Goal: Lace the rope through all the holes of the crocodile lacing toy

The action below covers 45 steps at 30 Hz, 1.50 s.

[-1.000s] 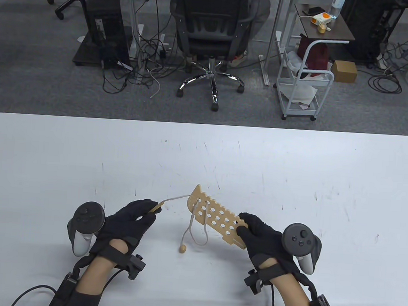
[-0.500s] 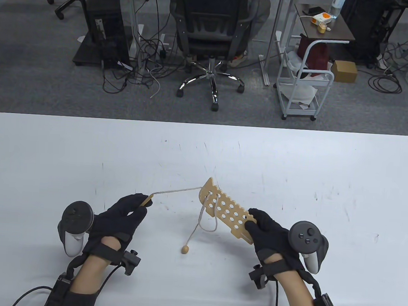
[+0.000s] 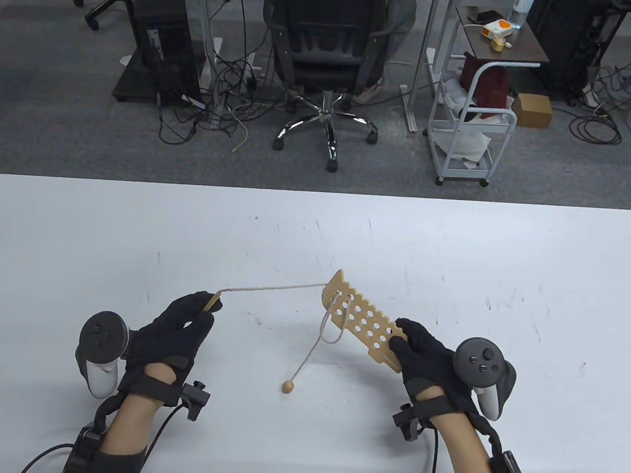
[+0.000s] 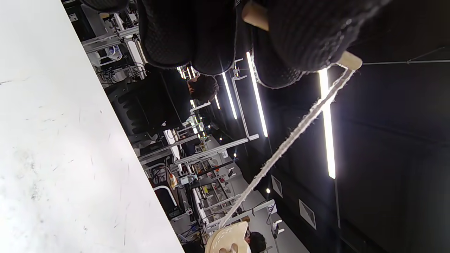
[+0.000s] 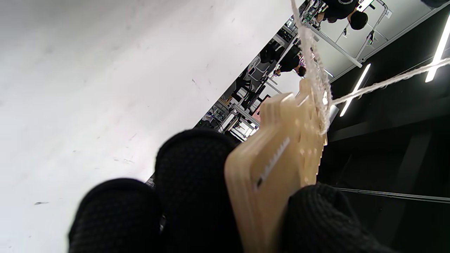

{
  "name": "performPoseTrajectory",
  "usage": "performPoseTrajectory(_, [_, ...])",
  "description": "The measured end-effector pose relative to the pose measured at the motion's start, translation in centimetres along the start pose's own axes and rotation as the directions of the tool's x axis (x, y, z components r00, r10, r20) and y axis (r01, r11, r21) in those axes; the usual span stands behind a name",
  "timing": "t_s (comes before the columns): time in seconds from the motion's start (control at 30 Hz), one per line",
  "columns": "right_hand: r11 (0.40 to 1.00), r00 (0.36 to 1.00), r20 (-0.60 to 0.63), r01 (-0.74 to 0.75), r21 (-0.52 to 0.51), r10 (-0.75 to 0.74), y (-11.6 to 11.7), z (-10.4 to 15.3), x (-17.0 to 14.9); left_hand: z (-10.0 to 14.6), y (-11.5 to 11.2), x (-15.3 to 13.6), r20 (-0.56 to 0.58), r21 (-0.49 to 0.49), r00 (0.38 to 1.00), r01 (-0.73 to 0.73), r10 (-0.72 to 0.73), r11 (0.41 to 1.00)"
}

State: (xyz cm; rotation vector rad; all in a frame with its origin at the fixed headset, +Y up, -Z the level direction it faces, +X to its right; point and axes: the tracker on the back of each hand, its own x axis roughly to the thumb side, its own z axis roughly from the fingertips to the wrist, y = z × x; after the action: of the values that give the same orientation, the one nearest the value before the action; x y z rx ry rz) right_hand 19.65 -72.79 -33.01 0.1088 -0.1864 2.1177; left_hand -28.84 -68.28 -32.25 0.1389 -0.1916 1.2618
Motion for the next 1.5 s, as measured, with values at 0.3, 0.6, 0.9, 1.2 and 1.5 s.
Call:
performPoseTrajectory(0.3, [0.999,0.999,-0.022,-0.029,-0.022,0.028,-0.5,-0.3,-0.6,0.2,0.8,0.4,0.021,0.033,0.999,-0.027,0.027,0.999])
performPoseTrajectory(0.6, [0.998,0.997,-0.060,-0.052,-0.041,0.050,-1.0,-0.6,-1.3,0.3,1.7,0.6,0.040,0.074,0.998,-0.060,0.057,0.996])
performPoseTrajectory(0.9, [0.996,0.994,-0.096,-0.062,-0.061,0.056,-1.4,-0.8,-2.0,0.5,2.4,0.8,0.052,0.100,0.996,-0.079,0.074,0.992])
performPoseTrajectory(1.2, [0.992,0.987,-0.144,-0.086,-0.092,0.072,-2.0,-1.0,-2.8,0.7,3.2,0.9,0.069,0.138,0.992,-0.110,0.101,0.984])
performPoseTrajectory(1.5, [0.989,0.980,-0.186,-0.088,-0.120,0.065,-2.6,-1.1,-3.6,0.8,3.5,0.9,0.109,0.165,0.985,-0.149,0.133,0.975])
